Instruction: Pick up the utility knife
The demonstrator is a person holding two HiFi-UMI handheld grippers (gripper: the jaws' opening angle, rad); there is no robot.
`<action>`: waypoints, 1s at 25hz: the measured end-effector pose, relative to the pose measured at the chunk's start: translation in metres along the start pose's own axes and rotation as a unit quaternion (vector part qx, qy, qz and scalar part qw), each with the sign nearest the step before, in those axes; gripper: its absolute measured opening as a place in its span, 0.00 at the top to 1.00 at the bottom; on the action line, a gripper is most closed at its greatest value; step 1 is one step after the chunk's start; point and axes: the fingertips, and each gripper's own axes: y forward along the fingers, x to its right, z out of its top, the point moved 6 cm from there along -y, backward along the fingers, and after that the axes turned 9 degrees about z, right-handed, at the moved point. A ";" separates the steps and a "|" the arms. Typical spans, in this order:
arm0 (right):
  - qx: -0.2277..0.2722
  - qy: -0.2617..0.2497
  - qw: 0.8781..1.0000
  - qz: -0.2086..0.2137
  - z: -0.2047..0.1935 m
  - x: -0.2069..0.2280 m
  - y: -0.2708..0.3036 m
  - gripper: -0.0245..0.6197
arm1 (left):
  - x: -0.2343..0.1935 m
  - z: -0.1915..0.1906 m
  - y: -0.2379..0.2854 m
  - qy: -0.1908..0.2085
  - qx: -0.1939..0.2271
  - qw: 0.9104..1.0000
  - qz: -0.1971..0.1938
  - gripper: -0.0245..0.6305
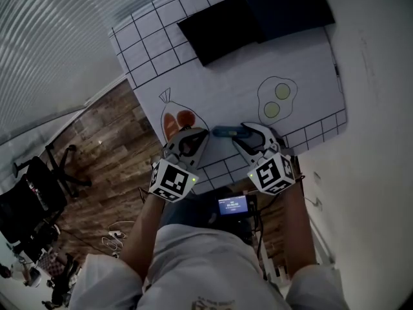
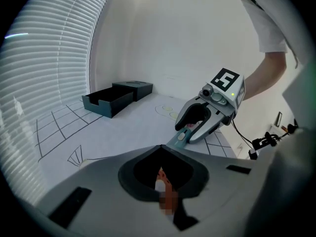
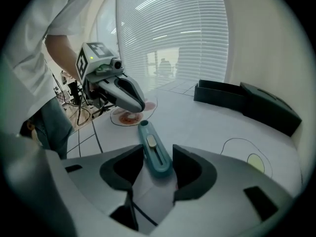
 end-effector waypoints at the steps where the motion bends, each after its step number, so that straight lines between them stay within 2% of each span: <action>1: -0.004 -0.006 1.000 0.003 0.000 0.000 0.000 0.67 | 0.000 0.000 0.000 0.000 0.000 1.000 -0.001 0.96; 8: -0.017 -0.009 1.000 0.010 0.003 0.000 0.001 0.71 | -0.005 0.000 -0.001 -0.003 -0.001 1.000 -0.002 0.96; 13: -0.001 0.017 1.000 0.007 0.004 -0.008 0.000 0.72 | -0.008 0.003 -0.004 -0.003 0.004 1.000 0.001 0.96; 19: 0.028 0.052 0.998 -0.015 0.008 -0.011 -0.009 0.74 | -0.011 0.003 -0.008 -0.006 0.007 1.000 0.008 0.96; 21: 0.017 0.048 0.998 -0.026 0.007 -0.009 -0.009 0.74 | -0.010 0.002 -0.009 -0.007 0.008 1.000 0.009 0.96; 25: -0.047 0.011 0.998 -0.036 0.000 -0.010 -0.003 0.73 | -0.007 0.000 -0.010 -0.013 0.008 1.000 0.012 0.96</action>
